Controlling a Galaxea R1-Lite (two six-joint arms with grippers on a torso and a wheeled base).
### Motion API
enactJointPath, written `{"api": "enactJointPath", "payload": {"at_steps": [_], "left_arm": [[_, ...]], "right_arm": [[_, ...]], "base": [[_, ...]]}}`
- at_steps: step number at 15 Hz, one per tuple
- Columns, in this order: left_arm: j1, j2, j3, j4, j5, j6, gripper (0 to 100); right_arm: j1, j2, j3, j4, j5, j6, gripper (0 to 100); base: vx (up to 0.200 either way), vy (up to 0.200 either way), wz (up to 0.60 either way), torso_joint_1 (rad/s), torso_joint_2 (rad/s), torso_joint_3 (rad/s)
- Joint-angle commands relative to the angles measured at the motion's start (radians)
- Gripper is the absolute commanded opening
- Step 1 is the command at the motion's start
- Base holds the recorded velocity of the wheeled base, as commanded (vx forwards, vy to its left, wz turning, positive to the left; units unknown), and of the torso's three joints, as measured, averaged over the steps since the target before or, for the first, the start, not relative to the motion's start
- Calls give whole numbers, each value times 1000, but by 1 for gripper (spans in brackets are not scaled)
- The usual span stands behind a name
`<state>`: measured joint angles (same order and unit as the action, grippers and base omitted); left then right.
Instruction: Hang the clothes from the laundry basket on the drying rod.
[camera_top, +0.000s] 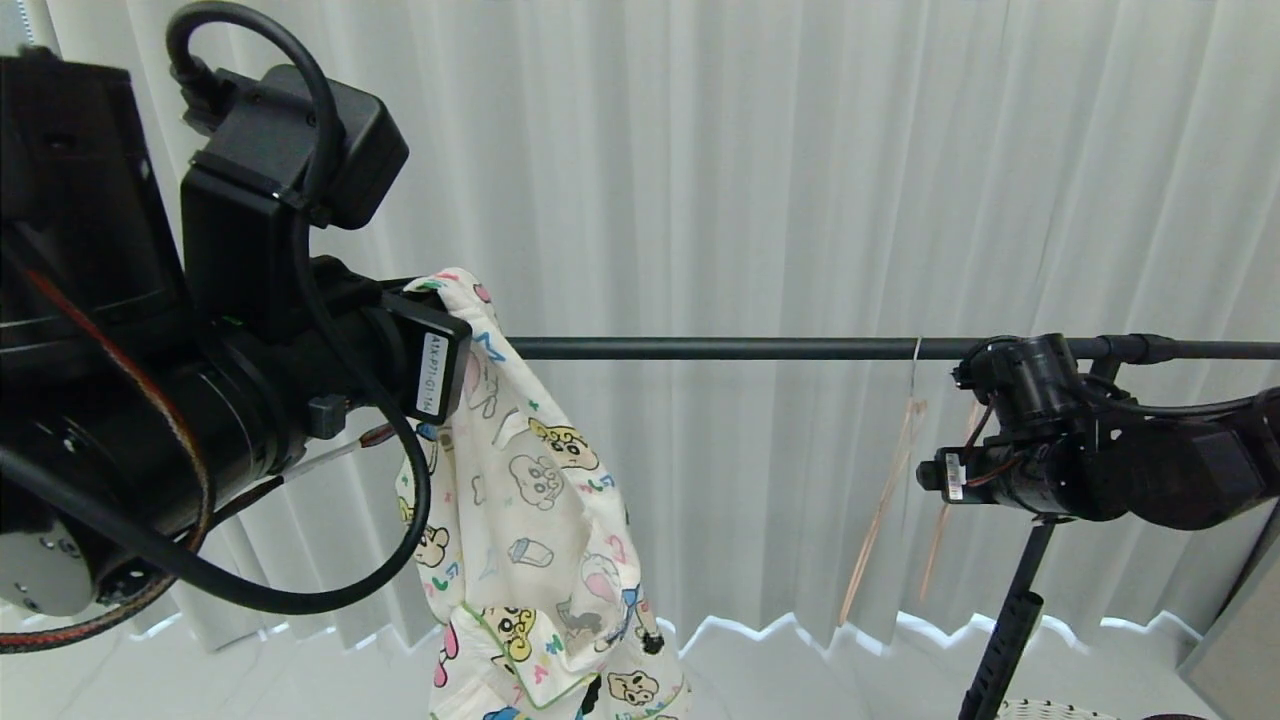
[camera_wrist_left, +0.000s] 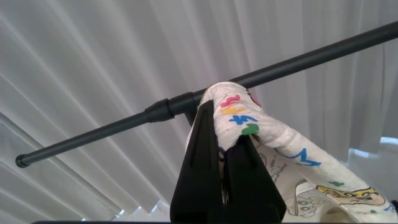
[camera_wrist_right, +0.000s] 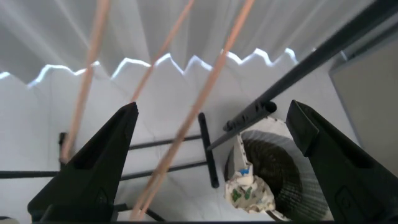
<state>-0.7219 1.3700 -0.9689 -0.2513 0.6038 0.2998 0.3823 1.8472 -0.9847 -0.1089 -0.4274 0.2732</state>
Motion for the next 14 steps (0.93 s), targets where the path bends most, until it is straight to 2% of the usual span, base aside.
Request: {"api": "enactJointPath", "payload": {"at_steps": [1,6,10,14], "left_arm": [[1,1,3,0,1,-1,0],[1,1,6,-2,1,-2,0],[1,3,6,0,1,-2,0],[1,9,4,-2,1,-2,0]], "right_arm": [[-3,9,1,3,-4,1,100],[-28,-13,1,51,-5,3,100],[-31,-28,3,61,-5,57,100],[-33,-36,6,104,-17,67,100]], "base": [[0,0,0,0,0,0],[0,0,0,0,0,0],[0,0,0,0,0,0],[0,0,0,0,0,0]]}}
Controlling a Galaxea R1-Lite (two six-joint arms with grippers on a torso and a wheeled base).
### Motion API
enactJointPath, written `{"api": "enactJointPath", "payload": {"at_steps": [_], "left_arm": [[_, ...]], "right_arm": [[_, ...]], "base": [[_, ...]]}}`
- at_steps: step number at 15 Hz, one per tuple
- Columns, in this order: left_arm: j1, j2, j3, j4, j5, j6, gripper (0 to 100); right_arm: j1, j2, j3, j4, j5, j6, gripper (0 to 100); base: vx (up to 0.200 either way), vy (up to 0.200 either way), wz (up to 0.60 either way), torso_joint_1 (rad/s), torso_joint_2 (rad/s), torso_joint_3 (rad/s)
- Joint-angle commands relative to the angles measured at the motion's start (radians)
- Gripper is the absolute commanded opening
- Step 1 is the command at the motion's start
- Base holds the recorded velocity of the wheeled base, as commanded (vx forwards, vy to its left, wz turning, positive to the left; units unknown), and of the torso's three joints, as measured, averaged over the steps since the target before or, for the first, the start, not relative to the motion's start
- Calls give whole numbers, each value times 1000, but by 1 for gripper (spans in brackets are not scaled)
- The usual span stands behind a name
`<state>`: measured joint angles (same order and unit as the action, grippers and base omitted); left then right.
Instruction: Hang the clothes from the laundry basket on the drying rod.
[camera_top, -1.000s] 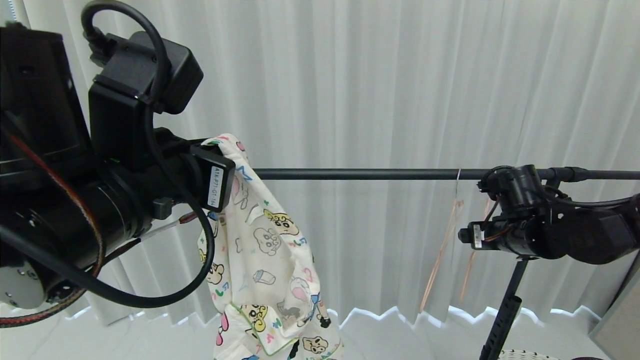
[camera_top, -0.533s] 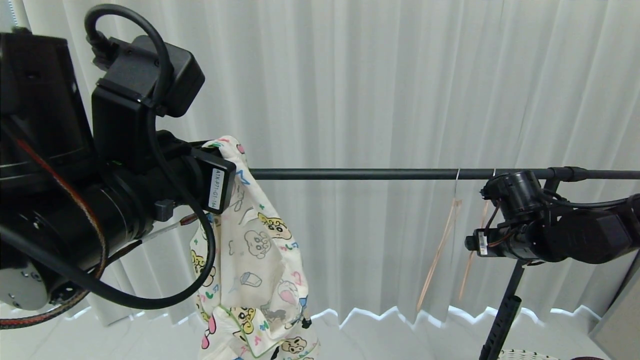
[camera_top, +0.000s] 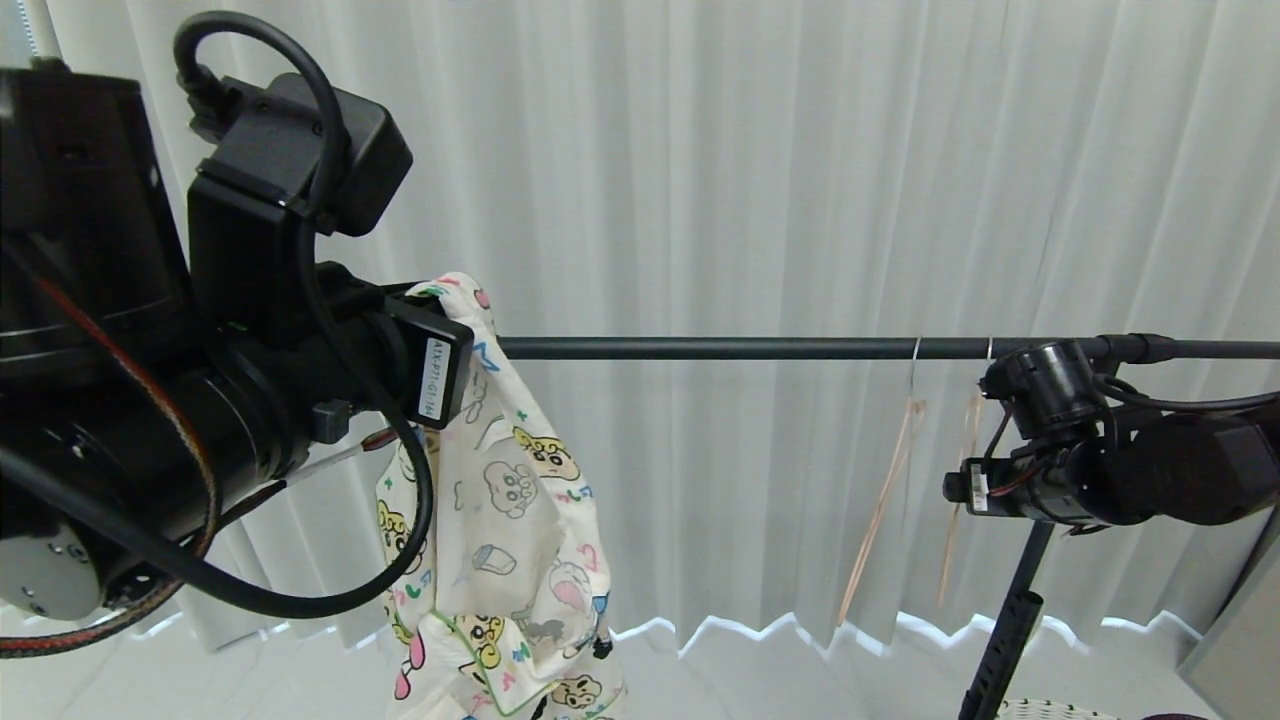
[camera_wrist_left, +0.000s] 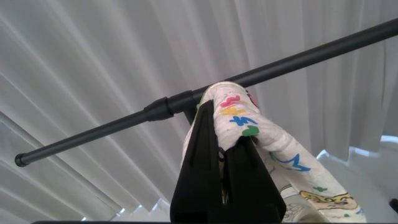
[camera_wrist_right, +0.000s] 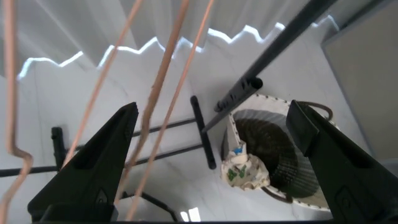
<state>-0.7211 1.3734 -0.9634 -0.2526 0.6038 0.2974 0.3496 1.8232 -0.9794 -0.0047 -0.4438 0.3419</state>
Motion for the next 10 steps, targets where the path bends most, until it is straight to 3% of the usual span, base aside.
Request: {"api": "enactJointPath", "payload": {"at_steps": [1,6,10], "left_arm": [[0,7,-5,-1,1,0,0],[0,10,-1,-16,1,2,0],[0,7,-3,-16,1,8,0]], "right_arm": [[0,-12,1,2,-3,6,100],[-12,11,-1,-8,4,8,100],[-29,96,-7,-101,48,2,100]], "base": [[0,0,0,0,0,0],[0,0,0,0,0,0],[0,0,0,0,0,0]]}}
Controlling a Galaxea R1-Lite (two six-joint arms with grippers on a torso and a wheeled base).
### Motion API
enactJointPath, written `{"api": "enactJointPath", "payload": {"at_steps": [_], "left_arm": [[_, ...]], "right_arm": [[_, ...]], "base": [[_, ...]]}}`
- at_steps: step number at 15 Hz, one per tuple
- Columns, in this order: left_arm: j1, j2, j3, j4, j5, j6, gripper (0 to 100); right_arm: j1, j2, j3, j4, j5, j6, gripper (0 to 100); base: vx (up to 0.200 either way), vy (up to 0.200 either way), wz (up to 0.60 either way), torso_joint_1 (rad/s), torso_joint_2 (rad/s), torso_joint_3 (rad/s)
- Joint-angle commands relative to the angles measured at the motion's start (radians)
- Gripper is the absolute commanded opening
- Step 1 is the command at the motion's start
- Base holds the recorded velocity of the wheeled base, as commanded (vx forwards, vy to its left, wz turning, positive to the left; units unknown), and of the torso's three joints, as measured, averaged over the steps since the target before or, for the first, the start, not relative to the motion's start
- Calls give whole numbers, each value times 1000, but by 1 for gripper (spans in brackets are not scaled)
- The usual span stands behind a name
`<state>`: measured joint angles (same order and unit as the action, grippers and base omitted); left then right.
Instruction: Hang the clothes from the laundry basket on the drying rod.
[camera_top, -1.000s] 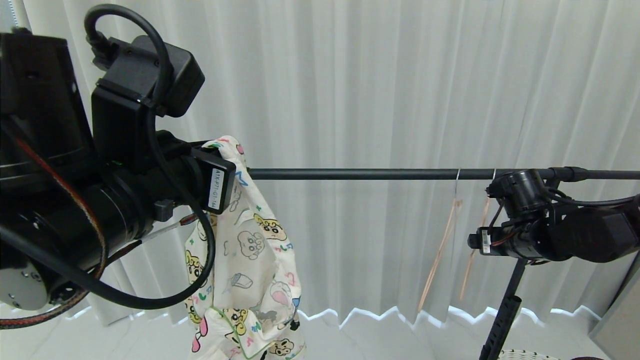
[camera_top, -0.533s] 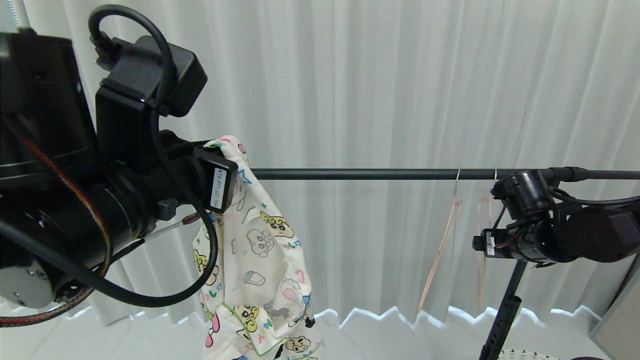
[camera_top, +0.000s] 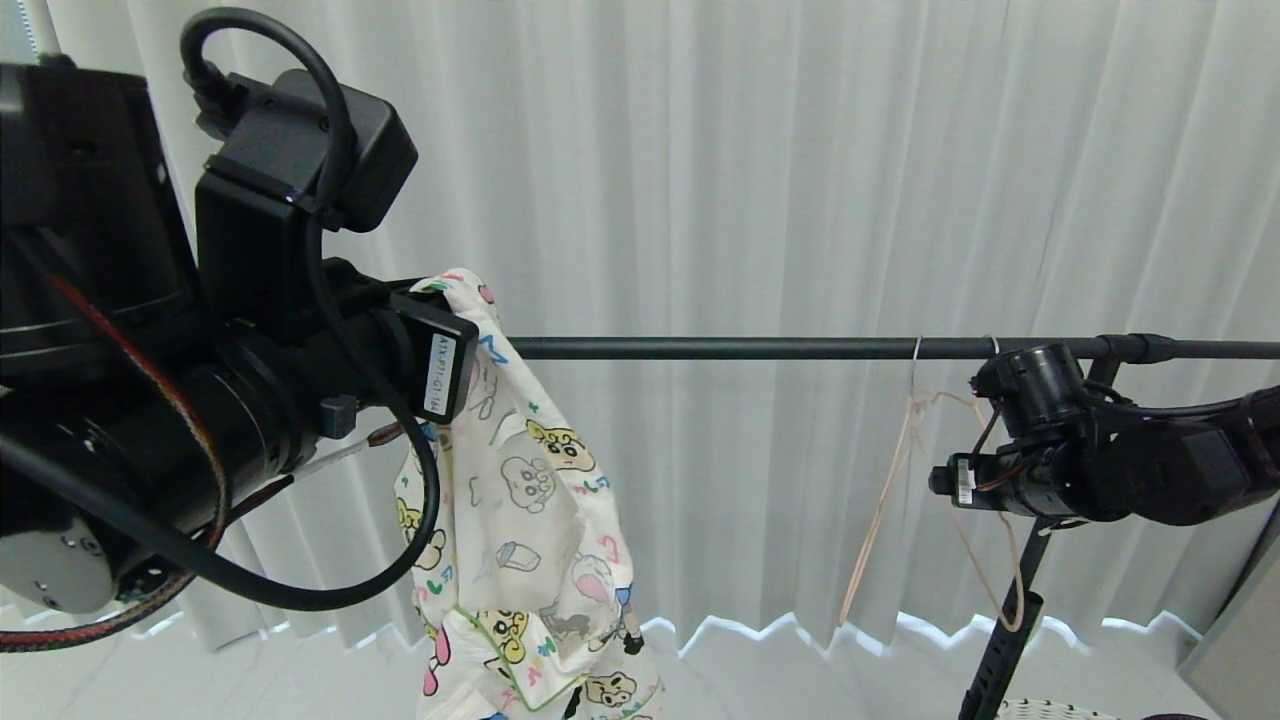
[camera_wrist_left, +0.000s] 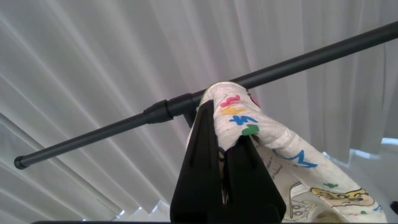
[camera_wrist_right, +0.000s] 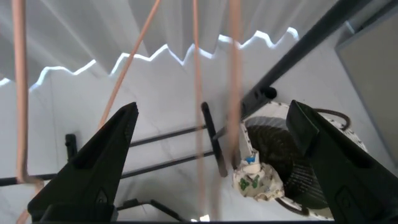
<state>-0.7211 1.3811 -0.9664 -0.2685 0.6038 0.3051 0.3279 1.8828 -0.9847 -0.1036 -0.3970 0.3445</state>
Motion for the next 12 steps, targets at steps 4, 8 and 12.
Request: {"api": "enactJointPath", "payload": {"at_steps": [4,8,12], "left_arm": [[0,0,-5,0,1,3,0],[0,1,-5,0,1,3,0],[0,-2,-6,-1,1,3,0]], "right_arm": [[-46,68,-15,-24,27,-19,0],[-67,61,-25,-25,29,-22,0],[-64,22,-22,-27,27,-22,0]], "base": [[0,0,0,0,0,0],[0,0,0,0,0,0],[0,0,0,0,0,0]]}}
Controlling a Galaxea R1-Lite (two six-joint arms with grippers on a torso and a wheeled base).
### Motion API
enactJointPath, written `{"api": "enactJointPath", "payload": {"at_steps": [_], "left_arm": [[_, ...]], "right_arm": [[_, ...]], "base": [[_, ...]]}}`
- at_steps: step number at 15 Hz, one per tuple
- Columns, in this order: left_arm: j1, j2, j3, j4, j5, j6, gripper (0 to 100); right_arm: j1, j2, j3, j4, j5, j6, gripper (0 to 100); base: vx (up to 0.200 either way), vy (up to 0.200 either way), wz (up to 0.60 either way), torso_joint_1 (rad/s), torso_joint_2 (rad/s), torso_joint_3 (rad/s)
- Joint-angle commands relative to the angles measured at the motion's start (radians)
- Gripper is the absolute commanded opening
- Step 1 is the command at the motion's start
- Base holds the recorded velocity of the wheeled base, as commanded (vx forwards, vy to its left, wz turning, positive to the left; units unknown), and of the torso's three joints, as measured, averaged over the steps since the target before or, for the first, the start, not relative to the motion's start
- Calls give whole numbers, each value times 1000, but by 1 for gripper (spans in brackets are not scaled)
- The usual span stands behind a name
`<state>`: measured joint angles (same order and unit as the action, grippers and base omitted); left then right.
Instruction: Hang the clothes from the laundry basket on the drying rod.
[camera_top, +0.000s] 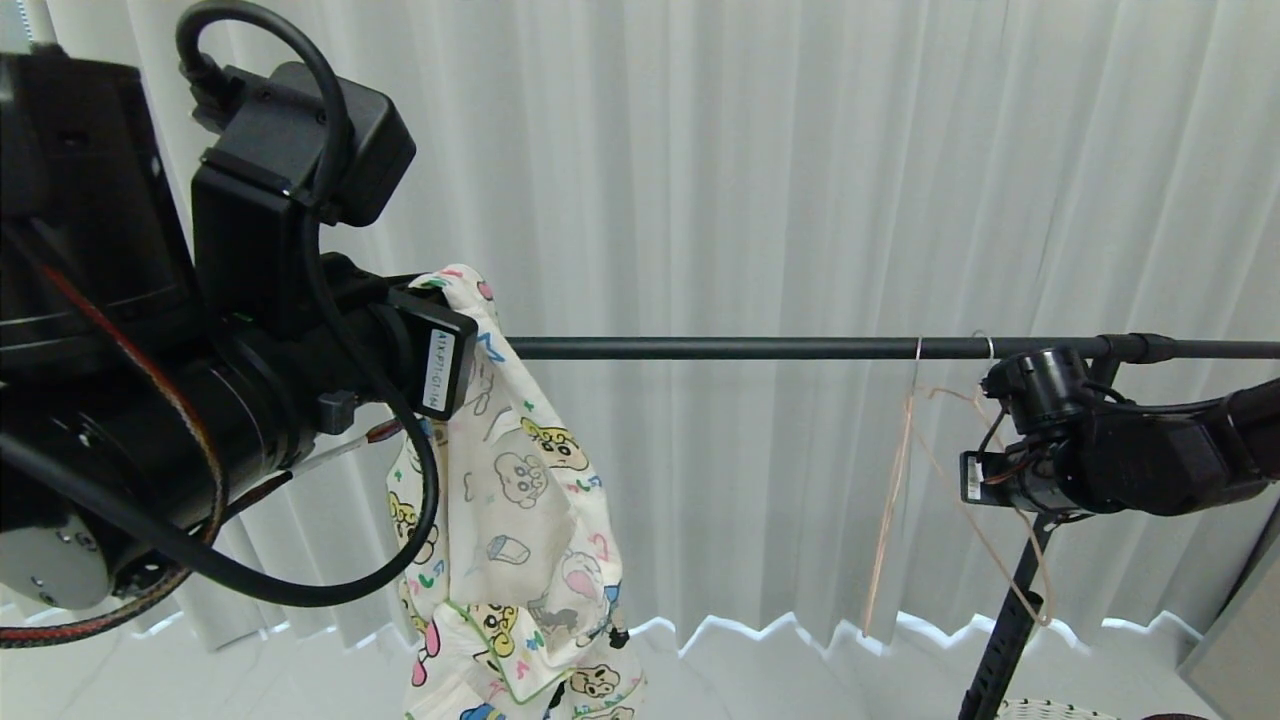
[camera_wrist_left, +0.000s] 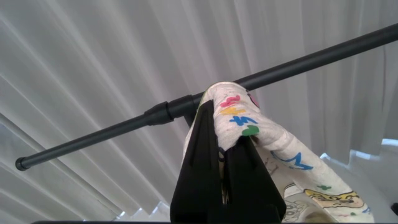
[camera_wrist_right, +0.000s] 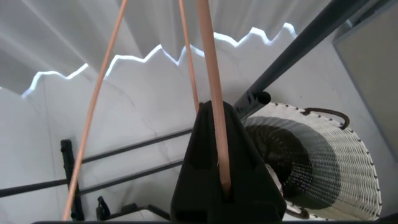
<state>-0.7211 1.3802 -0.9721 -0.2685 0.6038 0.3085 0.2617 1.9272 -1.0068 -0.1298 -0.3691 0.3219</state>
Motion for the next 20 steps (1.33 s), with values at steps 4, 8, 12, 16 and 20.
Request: {"api": "enactJointPath", "payload": {"at_steps": [4,8,12,16,20], "left_arm": [[0,-3,1,-20,1,0,0],[-1,2,7,-67,1,23,0],[-1,-3,9,-69,1,23,0],[-1,-3,9,-86,1,23,0],[-1,-3,9,-87,1,24,0]], "right_arm": [[2,-96,5,-1,-2,-18,0],[2,-149,13,-19,-5,-52,0],[-1,-191,86,-137,-8,-133,0],[2,-269,218,-249,-8,-199,0],[4,-367,326,-303,-5,-233,0]], "base": [[0,0,0,0,0,0],[0,0,0,0,0,0],[0,0,0,0,0,0],[0,0,0,0,0,0],[0,0,0,0,0,0]]}}
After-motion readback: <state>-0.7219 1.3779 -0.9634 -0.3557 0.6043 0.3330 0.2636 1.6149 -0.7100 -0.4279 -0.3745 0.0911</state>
